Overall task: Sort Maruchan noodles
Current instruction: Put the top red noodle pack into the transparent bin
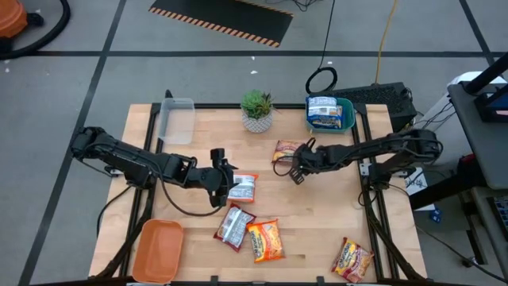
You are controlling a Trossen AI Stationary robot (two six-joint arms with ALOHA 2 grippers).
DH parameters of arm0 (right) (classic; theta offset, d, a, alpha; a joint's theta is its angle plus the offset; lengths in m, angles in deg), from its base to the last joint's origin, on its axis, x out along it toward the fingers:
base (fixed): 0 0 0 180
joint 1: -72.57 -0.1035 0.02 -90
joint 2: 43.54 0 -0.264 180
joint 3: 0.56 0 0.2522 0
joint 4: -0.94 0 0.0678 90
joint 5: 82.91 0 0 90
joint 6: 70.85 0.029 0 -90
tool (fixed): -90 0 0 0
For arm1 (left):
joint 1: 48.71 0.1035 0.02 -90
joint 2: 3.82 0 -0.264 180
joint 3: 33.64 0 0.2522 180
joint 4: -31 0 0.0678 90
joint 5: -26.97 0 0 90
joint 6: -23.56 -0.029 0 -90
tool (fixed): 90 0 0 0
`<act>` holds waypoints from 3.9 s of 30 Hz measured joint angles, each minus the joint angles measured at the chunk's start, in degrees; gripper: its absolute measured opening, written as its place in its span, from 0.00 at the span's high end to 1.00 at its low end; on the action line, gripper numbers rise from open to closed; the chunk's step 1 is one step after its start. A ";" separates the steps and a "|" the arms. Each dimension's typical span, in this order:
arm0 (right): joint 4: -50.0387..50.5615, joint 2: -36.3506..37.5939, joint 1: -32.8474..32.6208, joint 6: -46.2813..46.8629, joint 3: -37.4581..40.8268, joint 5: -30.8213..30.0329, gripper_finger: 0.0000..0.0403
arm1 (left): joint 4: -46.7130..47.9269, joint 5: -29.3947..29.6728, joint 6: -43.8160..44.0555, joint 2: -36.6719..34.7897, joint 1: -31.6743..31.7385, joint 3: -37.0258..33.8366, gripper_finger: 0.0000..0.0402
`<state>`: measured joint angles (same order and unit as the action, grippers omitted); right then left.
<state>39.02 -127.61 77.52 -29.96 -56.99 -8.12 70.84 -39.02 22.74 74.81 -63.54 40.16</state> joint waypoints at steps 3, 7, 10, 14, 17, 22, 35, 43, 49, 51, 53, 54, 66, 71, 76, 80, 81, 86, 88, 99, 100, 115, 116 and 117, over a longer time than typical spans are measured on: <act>0.33 3.29 -0.48 -1.05 0.00 -1.45 1.00 | -0.08 -0.04 0.75 0.00 0.00 -0.96 0.40; 0.28 7.99 -2.51 -2.67 0.00 -5.32 1.00 | -0.11 -0.12 1.54 0.00 0.08 -1.72 0.40; -0.09 11.20 -4.35 -4.10 0.00 -8.83 1.00 | -0.14 -0.13 1.68 0.00 0.09 -1.79 0.40; 0.04 14.18 -6.65 -4.51 0.00 -11.95 1.00 | -0.19 -0.13 1.82 0.00 0.11 -1.79 0.40; -0.62 15.81 -8.04 -4.33 0.00 -13.79 1.00 | -0.65 -0.13 1.80 0.00 0.13 -1.79 0.40; -5.17 17.57 -10.40 -6.48 0.00 -16.30 1.00 | -3.75 -0.09 1.15 0.00 0.11 -1.79 0.40; -23.44 18.52 -14.75 -13.26 -0.02 -22.65 1.00 | -12.01 2.68 0.62 0.00 -0.81 -1.79 0.40; -33.98 17.54 -17.80 -19.58 -0.07 -28.63 1.00 | -14.28 16.35 -5.74 4.37 -2.70 -1.83 0.40; -47.71 12.96 -19.40 -27.39 -0.07 -30.57 1.00 | -18.84 22.16 -9.81 9.67 -2.84 -1.83 0.40; -51.72 11.06 -19.38 -29.39 -0.07 -30.63 1.00 | -20.97 22.57 -10.50 10.90 -2.82 -1.83 0.40; -54.58 9.47 -19.34 -30.76 -0.07 -30.65 1.00 | -23.09 22.68 -11.49 11.94 -2.82 -1.83 0.40; -55.27 8.76 -19.32 -31.17 -0.07 -30.56 1.00 | -24.09 22.70 -11.68 12.29 -2.80 -1.83 0.40; -56.24 7.45 -18.49 -31.06 -0.07 -29.58 1.00 | -25.74 22.71 -7.63 12.92 -0.55 -1.83 0.31; -55.82 7.45 -18.49 -29.65 -0.07 -27.97 1.00 | -24.56 22.53 -5.60 12.92 0.83 -1.83 0.17; -55.80 7.44 -18.51 -29.60 -0.07 -28.03 1.00 | -25.17 19.77 -4.70 12.92 1.07 -1.83 0.07; -55.80 7.43 -18.56 -29.58 -0.07 -28.06 1.00 | -27.43 12.34 -2.85 12.92 1.05 -1.83 0.05; -55.80 7.43 -18.56 -29.58 -0.07 -28.07 1.00 | -28.30 11.28 -2.22 12.92 1.05 -1.83 0.05; -55.81 7.43 -18.56 -29.56 -0.07 -28.12 1.00 | -30.76 12.03 0.30 12.92 1.28 -1.83 0.05; -55.93 7.43 -18.56 -29.56 -0.07 -28.16 1.00 | -30.92 12.90 2.12 12.92 1.81 -1.81 0.05; -56.31 6.96 -18.54 -28.53 -0.07 -28.06 1.00 | -34.74 15.21 1.68 17.71 3.37 -1.68 0.09; -56.15 6.79 -18.54 -28.52 -0.07 -28.03 1.00 | -34.74 15.26 1.03 17.88 3.37 -1.68 0.10; -56.08 5.33 -18.45 -28.51 -0.07 -28.00 1.00 | -36.67 16.60 -2.20 18.12 3.67 -1.79 0.43; -56.00 5.33 -18.45 -28.51 -0.07 -28.01 1.00 | -36.68 16.61 -2.45 18.12 3.67 -1.79 0.45; -55.86 5.33 -18.45 -28.51 -0.07 -27.99 1.00 | -36.64 16.61 -2.47 18.12 3.67 -1.79 0.47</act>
<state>-16.84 -122.28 59.07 -58.47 -57.06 -36.11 34.19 -22.42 20.27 92.93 -59.87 38.38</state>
